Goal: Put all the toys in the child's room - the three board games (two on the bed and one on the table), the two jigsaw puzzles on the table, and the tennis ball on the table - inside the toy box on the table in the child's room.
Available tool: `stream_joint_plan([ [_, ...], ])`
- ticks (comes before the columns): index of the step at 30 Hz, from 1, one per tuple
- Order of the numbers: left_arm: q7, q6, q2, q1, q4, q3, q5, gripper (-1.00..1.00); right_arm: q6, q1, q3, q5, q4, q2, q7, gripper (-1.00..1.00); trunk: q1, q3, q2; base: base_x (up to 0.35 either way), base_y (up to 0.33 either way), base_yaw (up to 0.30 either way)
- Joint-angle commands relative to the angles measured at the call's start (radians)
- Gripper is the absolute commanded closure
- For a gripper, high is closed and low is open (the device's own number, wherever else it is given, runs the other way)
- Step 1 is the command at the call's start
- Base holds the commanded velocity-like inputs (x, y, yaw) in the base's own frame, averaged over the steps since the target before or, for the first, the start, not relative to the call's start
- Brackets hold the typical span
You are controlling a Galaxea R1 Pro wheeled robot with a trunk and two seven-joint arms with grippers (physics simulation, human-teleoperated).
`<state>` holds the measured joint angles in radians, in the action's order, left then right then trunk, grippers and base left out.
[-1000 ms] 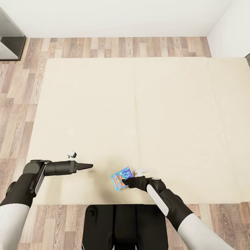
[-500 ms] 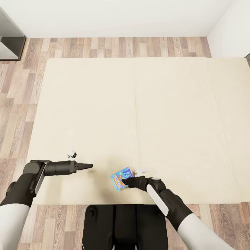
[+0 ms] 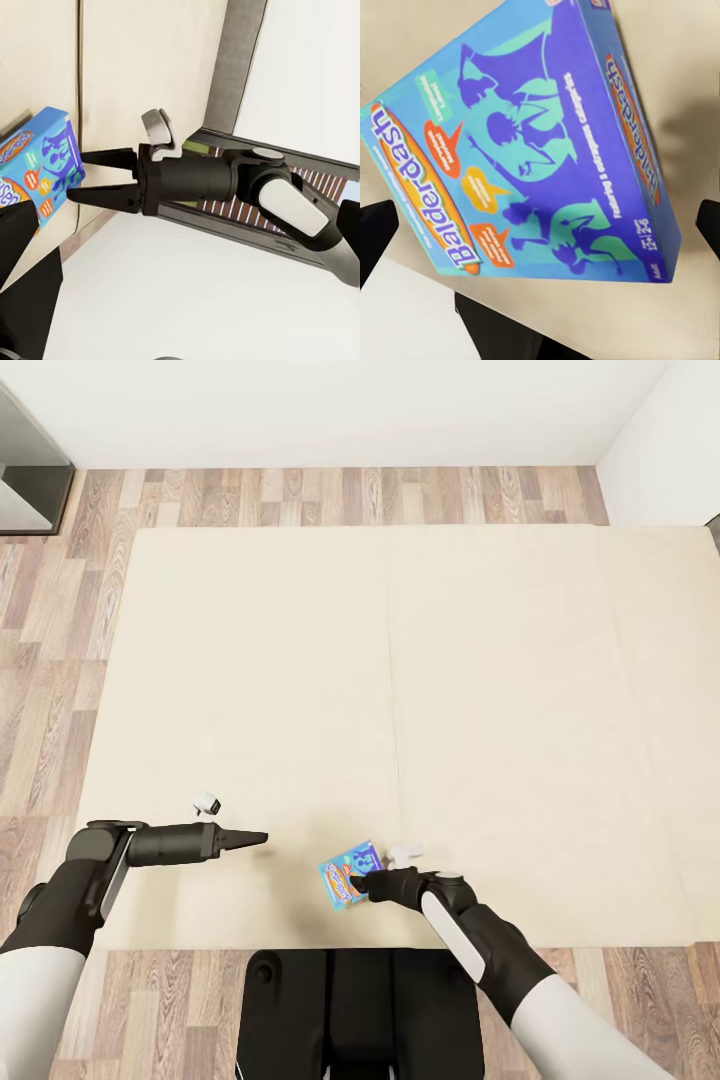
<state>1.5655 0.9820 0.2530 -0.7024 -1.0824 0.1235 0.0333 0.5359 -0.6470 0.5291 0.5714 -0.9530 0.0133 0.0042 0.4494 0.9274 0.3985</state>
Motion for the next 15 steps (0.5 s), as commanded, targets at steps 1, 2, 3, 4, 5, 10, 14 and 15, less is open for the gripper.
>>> stream_joint_plan([
  [1,0.005,0.011,0.000,0.000,-0.001,0.000,0.004,-1.00,0.004,0.000,0.000,0.001,0.000,0.000,0.000,-1.00,0.001,0.001,0.002,0.000,0.000,0.000],
  [2,0.005,0.011,0.000,0.000,-0.001,0.001,0.004,-1.00,0.004,0.000,0.001,0.001,0.000,0.001,0.000,-1.00,0.001,0.001,0.002,0.000,0.000,0.000],
  [3,0.005,0.011,0.000,0.000,-0.001,0.001,0.004,-1.00,0.004,0.000,0.001,0.001,0.000,0.002,0.000,-1.00,0.001,0.001,0.002,0.000,0.000,0.000],
  [4,0.005,0.011,0.000,0.000,-0.001,0.001,0.004,-1.00,0.004,0.000,0.001,0.001,0.000,0.002,0.000,-1.00,0.001,0.001,0.002,0.000,0.000,0.000],
  [5,0.005,0.011,0.000,0.000,-0.001,0.001,0.004,-1.00,0.004,0.000,0.001,0.001,0.000,0.003,0.000,-1.00,0.001,0.001,0.002,0.000,0.000,0.000],
  [10,0.005,0.011,0.000,0.000,-0.001,0.001,0.004,-1.00,0.004,0.000,0.002,0.001,0.000,0.002,0.000,-1.00,0.001,0.001,0.002,0.000,0.001,0.000],
  [14,0.005,0.011,0.000,0.000,-0.001,0.001,0.004,-1.00,0.004,0.000,0.002,0.001,0.000,0.002,0.000,-1.00,0.001,0.001,0.002,0.000,0.095,0.000],
  [15,0.005,0.011,0.000,0.000,-0.001,0.001,0.004,-1.00,0.004,0.000,0.002,0.001,0.000,0.002,0.000,-1.00,0.001,0.001,0.002,0.000,0.110,0.000],
])
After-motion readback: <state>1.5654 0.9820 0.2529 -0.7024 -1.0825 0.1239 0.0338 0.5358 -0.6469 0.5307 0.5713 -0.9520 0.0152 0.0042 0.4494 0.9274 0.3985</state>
